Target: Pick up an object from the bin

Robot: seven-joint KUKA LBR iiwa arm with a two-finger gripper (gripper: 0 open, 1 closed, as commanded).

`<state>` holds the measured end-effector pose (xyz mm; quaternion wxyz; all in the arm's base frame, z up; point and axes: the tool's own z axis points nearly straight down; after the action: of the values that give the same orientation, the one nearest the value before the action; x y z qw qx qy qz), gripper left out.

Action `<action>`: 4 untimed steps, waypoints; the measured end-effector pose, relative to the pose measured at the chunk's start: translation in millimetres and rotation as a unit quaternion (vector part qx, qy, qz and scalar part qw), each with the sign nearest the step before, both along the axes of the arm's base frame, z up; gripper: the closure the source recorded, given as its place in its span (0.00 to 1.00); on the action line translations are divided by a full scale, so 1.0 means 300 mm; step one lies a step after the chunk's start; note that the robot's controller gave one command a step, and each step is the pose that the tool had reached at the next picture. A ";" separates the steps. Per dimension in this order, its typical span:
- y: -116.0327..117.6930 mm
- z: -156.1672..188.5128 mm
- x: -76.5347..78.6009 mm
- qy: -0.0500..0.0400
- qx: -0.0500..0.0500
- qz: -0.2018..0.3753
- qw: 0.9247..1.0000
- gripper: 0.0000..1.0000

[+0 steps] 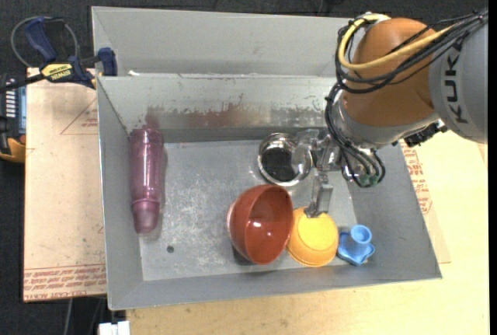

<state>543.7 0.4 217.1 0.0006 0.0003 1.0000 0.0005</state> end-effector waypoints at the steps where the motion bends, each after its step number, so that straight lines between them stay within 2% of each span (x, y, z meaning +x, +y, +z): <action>1: 0.000 0.000 0.000 0.000 0.000 0.000 1.000 0.00; 2: 0.046 0.103 0.060 -0.003 0.001 -0.061 0.998 0.00; 3: 0.211 -0.249 -0.027 0.000 0.001 0.034 0.999 0.00; 4: 0.138 -0.215 0.070 -0.010 0.001 -0.071 0.997 0.00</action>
Offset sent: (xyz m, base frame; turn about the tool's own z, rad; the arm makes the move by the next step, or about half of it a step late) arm 0.0168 0.0122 0.0302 0.1266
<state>564.7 41.8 152.7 0.0106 0.0717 0.9974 0.0010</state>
